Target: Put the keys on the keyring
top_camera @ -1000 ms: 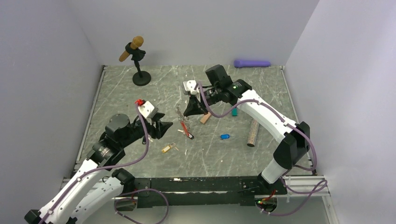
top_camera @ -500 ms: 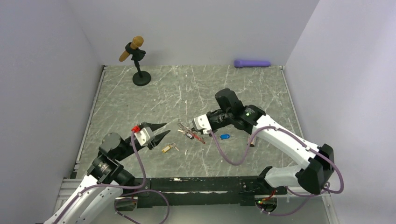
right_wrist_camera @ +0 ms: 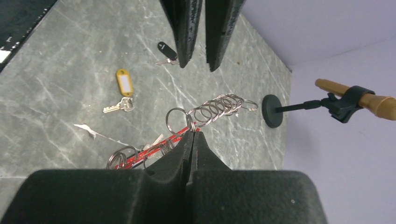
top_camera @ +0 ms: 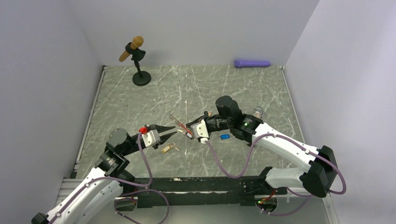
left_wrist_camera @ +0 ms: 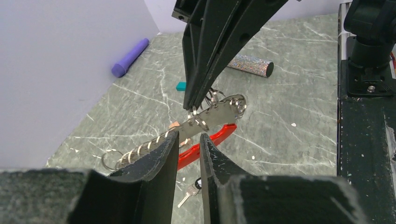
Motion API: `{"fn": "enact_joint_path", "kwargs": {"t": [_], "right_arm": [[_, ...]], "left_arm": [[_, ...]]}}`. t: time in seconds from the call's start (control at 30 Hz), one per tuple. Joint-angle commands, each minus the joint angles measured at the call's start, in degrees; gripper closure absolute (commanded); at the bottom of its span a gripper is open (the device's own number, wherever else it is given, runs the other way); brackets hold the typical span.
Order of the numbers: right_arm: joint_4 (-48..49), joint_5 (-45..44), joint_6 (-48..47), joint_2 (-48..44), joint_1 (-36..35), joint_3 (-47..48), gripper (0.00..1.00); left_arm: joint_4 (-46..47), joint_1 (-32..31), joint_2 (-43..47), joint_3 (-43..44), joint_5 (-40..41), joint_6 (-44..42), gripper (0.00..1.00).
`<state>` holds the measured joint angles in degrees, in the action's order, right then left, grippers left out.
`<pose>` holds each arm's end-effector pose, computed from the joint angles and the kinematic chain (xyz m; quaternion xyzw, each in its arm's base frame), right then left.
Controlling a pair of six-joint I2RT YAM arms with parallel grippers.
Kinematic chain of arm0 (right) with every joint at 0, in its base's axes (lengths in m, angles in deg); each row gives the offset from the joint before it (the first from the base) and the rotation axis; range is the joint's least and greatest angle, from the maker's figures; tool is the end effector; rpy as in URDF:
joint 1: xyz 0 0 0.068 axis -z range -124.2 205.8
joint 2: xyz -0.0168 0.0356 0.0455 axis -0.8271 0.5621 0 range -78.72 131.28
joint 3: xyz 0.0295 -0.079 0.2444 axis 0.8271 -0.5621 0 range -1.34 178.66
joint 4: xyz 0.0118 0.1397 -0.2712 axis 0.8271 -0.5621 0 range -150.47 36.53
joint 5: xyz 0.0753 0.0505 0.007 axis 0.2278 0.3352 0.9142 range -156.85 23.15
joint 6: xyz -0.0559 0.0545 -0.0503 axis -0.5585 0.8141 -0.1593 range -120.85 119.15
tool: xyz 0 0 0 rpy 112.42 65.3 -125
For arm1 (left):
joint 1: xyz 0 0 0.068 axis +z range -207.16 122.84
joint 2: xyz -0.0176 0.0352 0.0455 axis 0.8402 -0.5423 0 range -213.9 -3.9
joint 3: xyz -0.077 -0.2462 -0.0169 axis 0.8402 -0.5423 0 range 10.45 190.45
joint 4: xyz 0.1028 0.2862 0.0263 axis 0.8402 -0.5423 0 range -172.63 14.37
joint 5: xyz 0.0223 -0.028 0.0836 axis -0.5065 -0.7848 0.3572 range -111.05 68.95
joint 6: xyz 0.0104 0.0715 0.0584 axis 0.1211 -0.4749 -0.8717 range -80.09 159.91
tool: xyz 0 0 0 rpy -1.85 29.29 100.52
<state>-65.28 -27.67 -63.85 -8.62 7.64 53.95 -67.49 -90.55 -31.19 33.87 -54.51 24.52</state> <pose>0.1983 0.3007 0.2692 -0.7608 0.3079 0.2190 0.5276 0.1722 -0.1687 0.2786 0.4612 0.5062 -0.3032 0.6626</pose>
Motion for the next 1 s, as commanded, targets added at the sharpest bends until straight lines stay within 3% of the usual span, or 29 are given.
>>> {"fn": "enact_joint_path", "kwargs": {"t": [0.0,0.47,0.97], "right_arm": [[6.9,0.2,0.5,-1.3,-0.3,0.4,1.00],[7.8,2.3,5.7,-1.7,-0.4,0.9,1.00],[8.5,2.2,11.5,-0.5,-0.4,1.8,1.00]], "left_arm": [[2.5,-0.2,-1.9,1.3,-1.7,-1.1,0.73],[3.2,-3.8,-7.3,2.1,8.6,-5.9,0.73],[10.6,-5.9,-9.5,0.7,6.5,-3.0,0.74]]}}
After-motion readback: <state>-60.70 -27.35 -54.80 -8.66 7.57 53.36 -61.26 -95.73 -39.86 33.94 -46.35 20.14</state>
